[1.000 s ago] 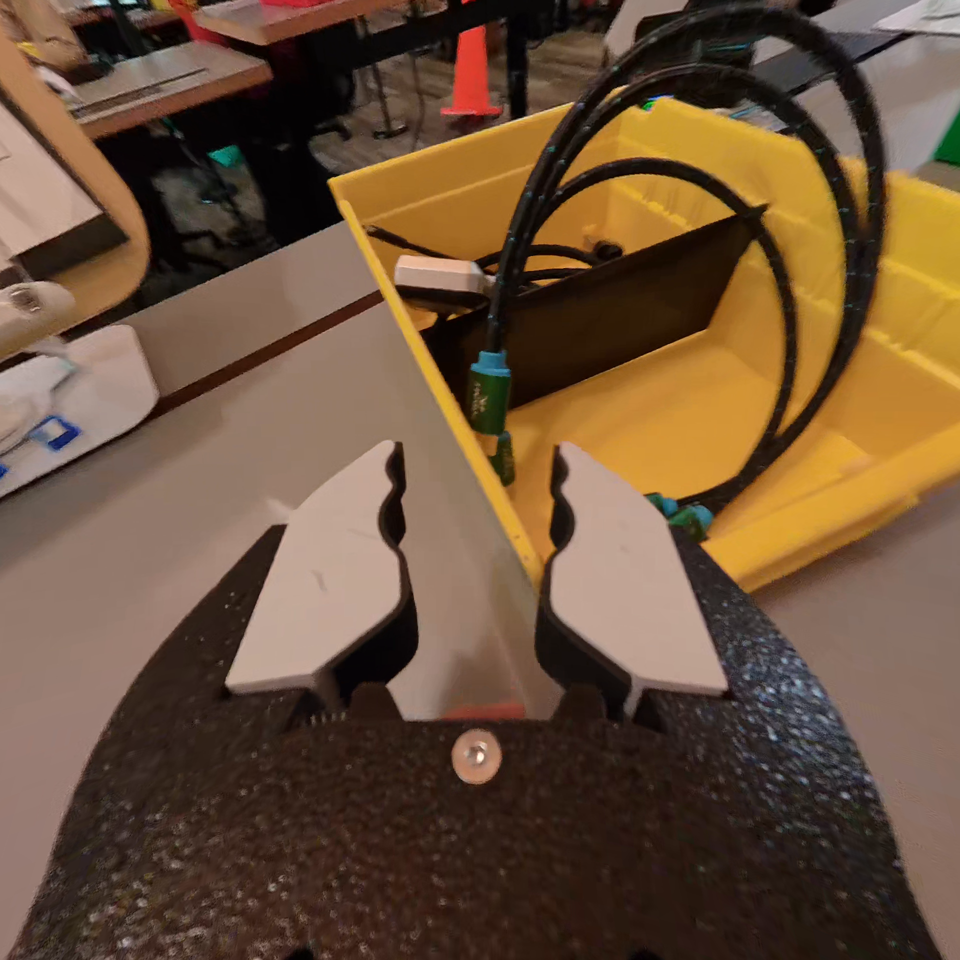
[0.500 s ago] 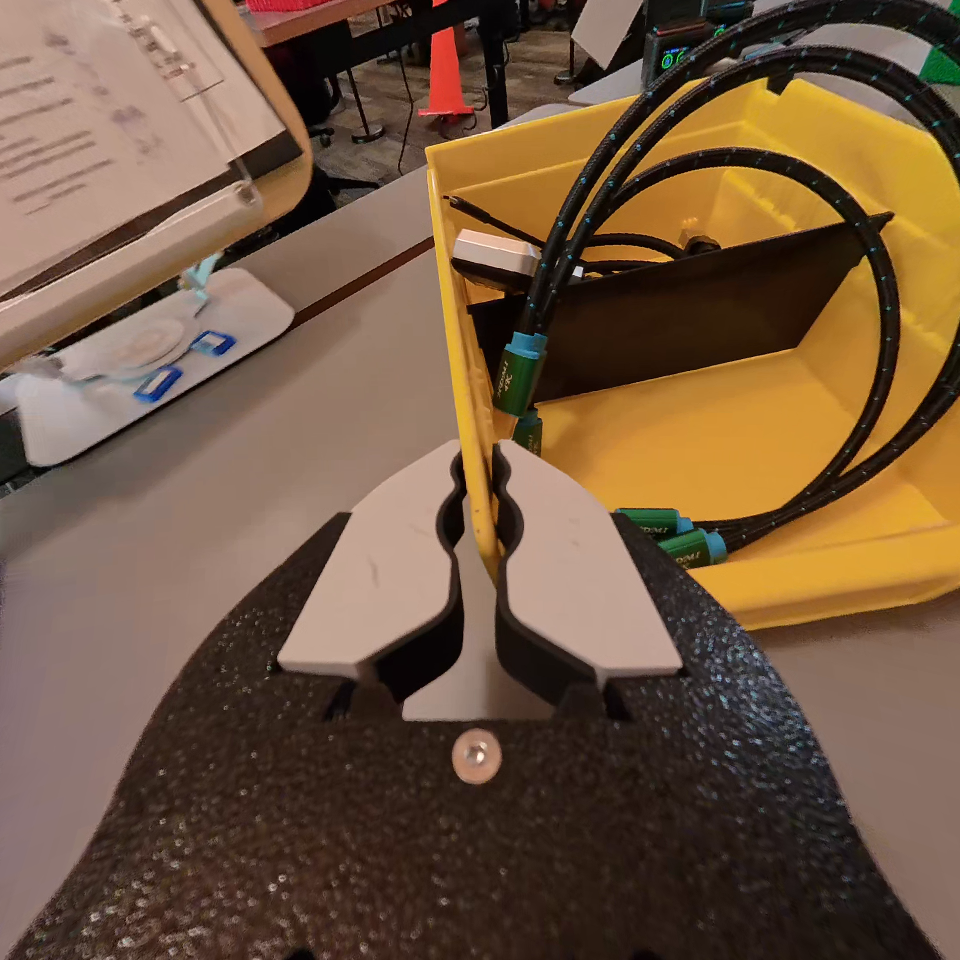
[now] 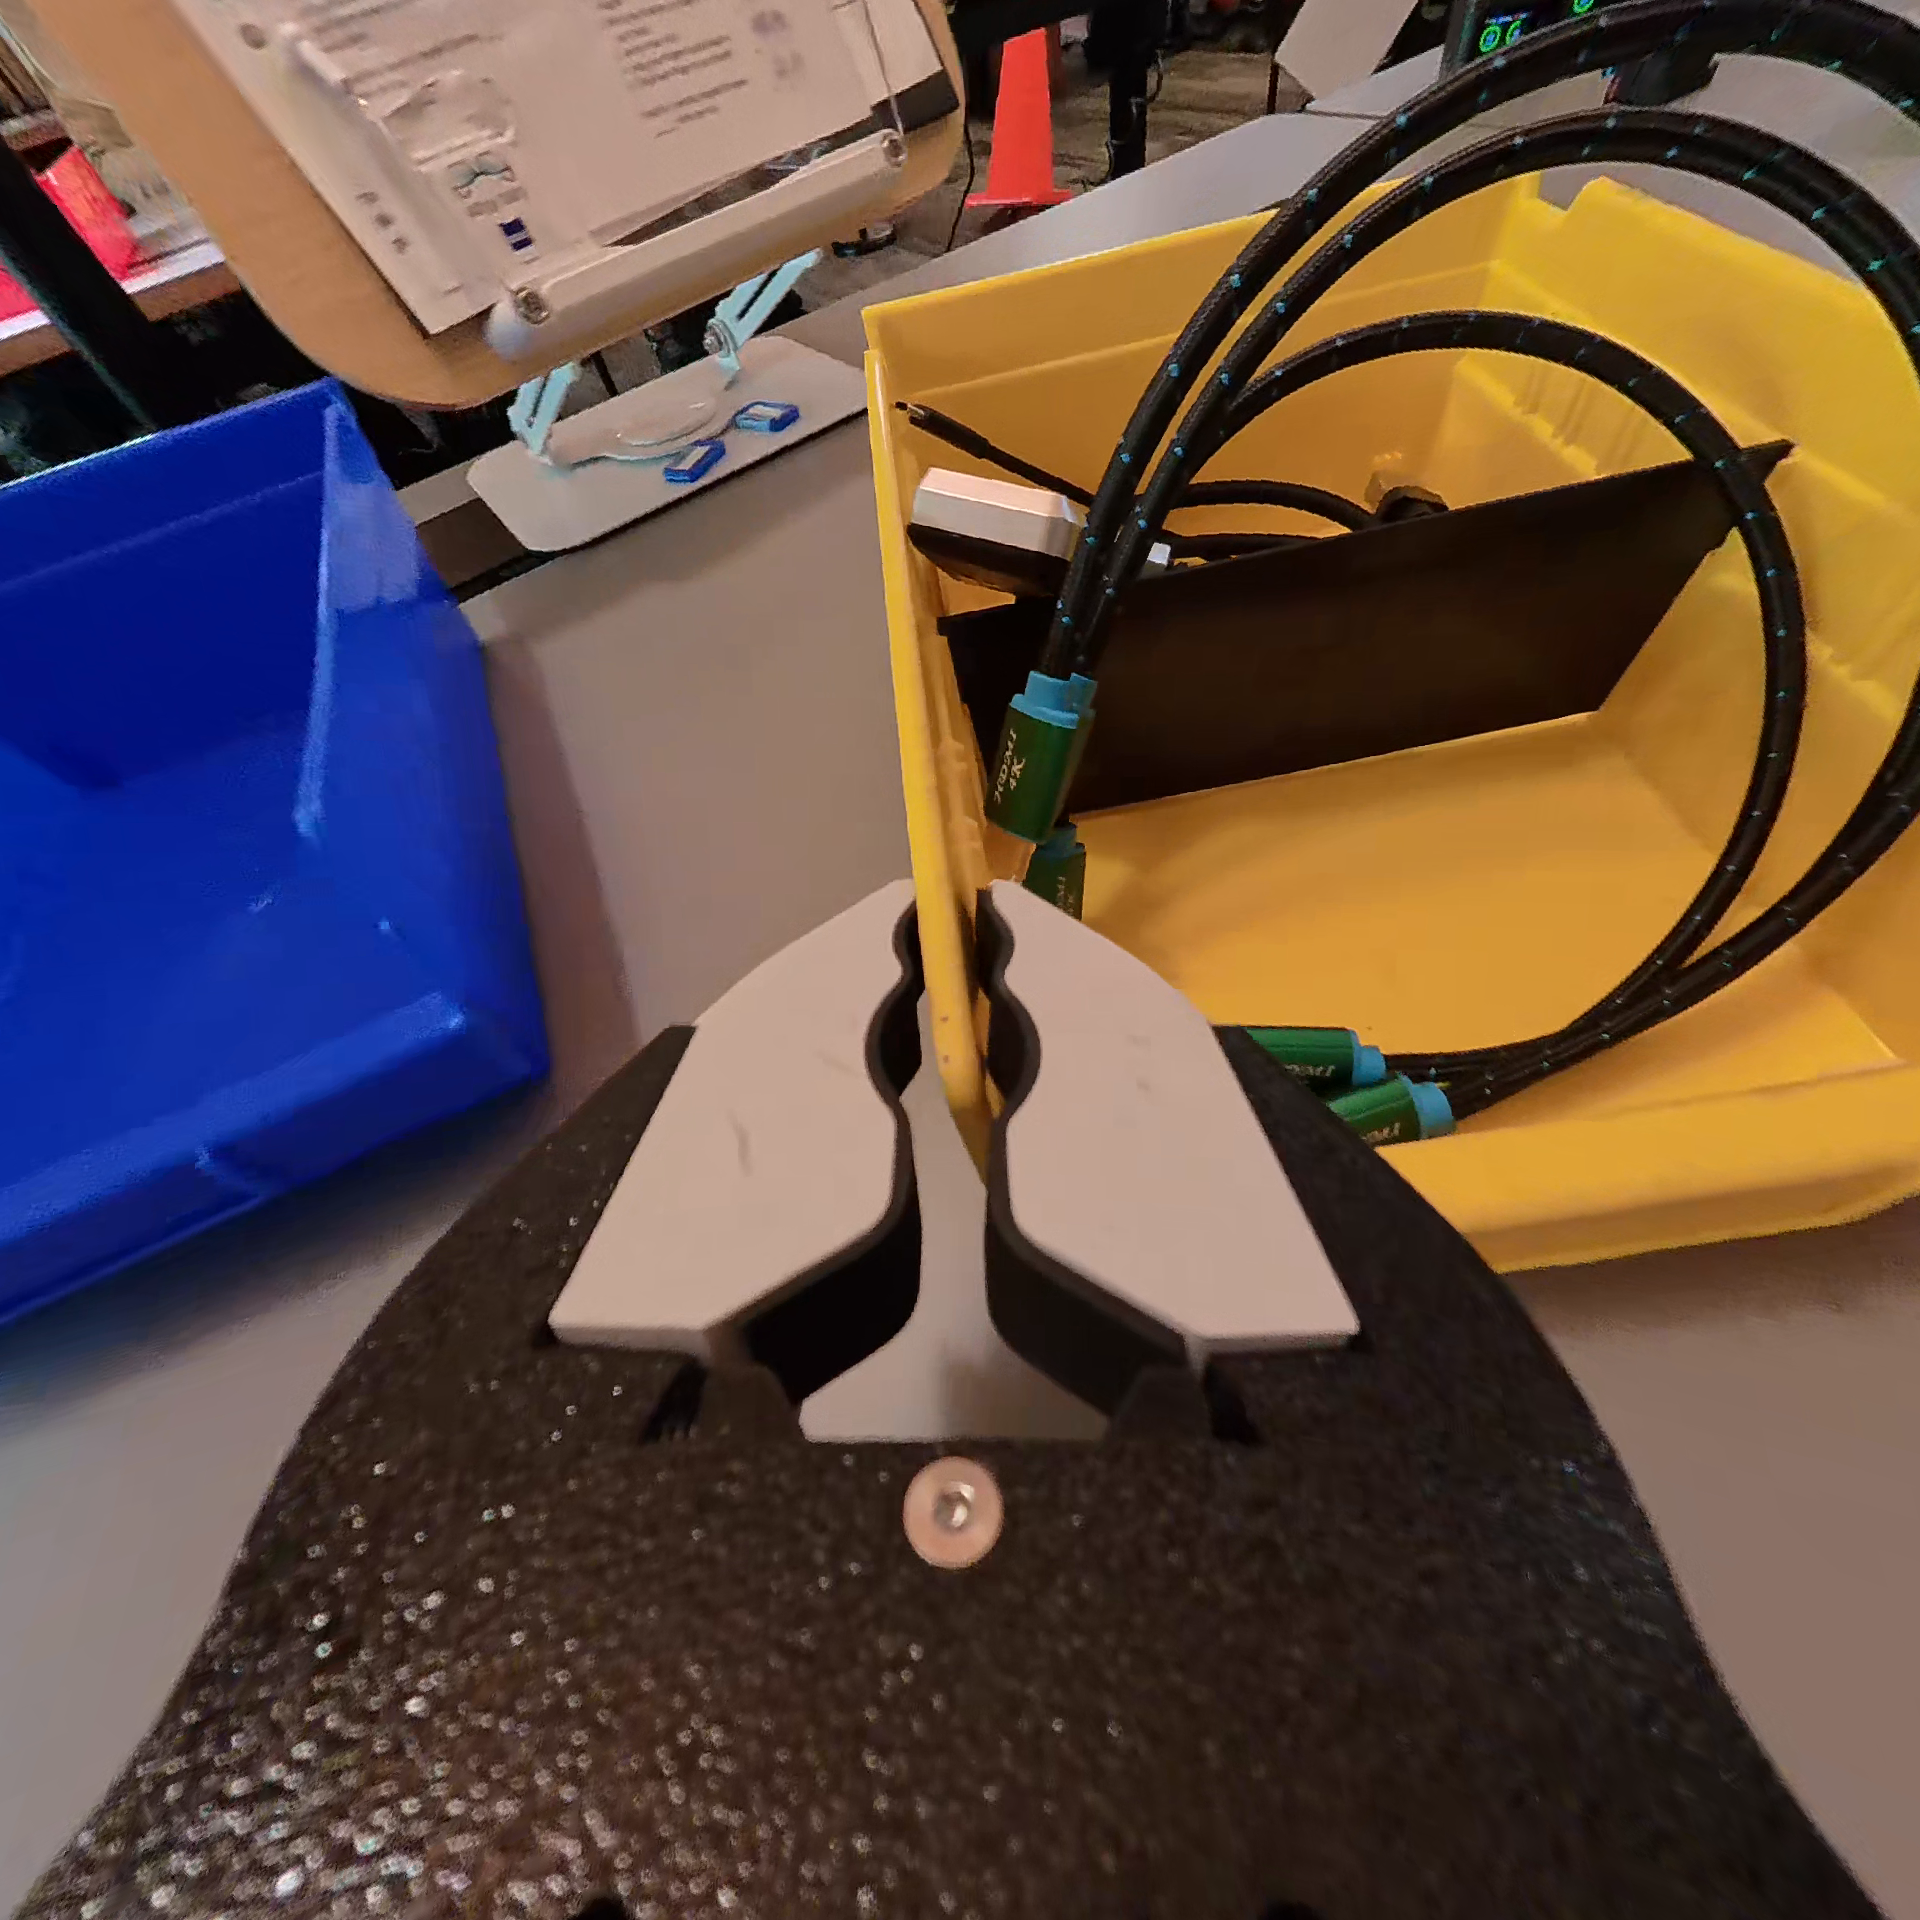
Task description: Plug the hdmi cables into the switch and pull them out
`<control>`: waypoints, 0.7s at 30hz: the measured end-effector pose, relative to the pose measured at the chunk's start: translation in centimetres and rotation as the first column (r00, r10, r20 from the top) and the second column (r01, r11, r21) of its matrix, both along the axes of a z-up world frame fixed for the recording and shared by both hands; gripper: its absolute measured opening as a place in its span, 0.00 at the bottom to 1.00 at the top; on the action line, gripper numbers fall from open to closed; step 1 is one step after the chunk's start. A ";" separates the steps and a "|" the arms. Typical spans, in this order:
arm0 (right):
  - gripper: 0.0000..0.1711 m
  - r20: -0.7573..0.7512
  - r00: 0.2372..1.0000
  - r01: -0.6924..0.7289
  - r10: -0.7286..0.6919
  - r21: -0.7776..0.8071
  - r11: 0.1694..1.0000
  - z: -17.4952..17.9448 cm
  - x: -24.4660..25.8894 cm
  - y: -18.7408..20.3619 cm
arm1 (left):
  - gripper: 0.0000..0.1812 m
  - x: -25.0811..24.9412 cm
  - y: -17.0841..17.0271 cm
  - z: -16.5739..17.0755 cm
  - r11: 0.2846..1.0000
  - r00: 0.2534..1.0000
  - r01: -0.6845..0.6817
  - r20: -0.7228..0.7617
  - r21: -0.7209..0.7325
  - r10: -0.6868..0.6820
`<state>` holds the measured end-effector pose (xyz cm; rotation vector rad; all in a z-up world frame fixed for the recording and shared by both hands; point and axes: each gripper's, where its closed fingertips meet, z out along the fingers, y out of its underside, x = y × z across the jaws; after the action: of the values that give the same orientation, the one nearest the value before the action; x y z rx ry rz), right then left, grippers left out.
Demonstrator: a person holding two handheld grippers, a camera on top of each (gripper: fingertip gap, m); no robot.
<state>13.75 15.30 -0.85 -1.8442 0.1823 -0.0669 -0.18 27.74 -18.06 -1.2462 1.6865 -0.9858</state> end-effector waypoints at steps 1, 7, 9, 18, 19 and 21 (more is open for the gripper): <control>0.64 -0.039 0.997 -0.061 0.060 -0.039 0.997 0.1 -0.3 3.0 | 0.04 -0.2 0.4 0.0 1.000 1.000 0.001 0.005 -0.006 -0.001; 0.59 -0.385 0.921 -0.174 0.055 -0.283 0.943 -4.9 0.8 19.2 | 0.04 0.3 0.9 0.2 0.999 0.999 0.026 0.035 -0.036 -0.025; 0.60 -0.390 0.918 -0.096 -0.064 -0.377 0.921 -8.6 2.8 22.8 | 0.04 0.5 1.0 0.2 0.998 0.999 0.033 0.040 -0.046 -0.031; 0.53 -0.575 0.751 -0.058 -0.324 -0.547 0.835 -20.2 2.0 31.4 | 0.03 0.7 0.6 0.7 0.964 0.991 0.061 0.129 -0.259 -0.029; 0.59 -0.560 0.756 -0.065 -0.339 -0.579 0.813 -21.2 1.7 31.8 | 0.03 0.7 0.7 0.7 0.966 0.991 0.059 0.128 -0.253 -0.027; 0.59 -0.485 0.804 -0.080 -0.344 -0.662 0.745 -23.0 1.2 31.9 | 0.03 0.7 0.8 0.6 0.972 0.993 0.040 0.118 -0.232 -0.013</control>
<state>14.96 47.25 -23.82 -2.5226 0.8303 0.3969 0.51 28.57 -17.44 -1.2917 1.5334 -1.2785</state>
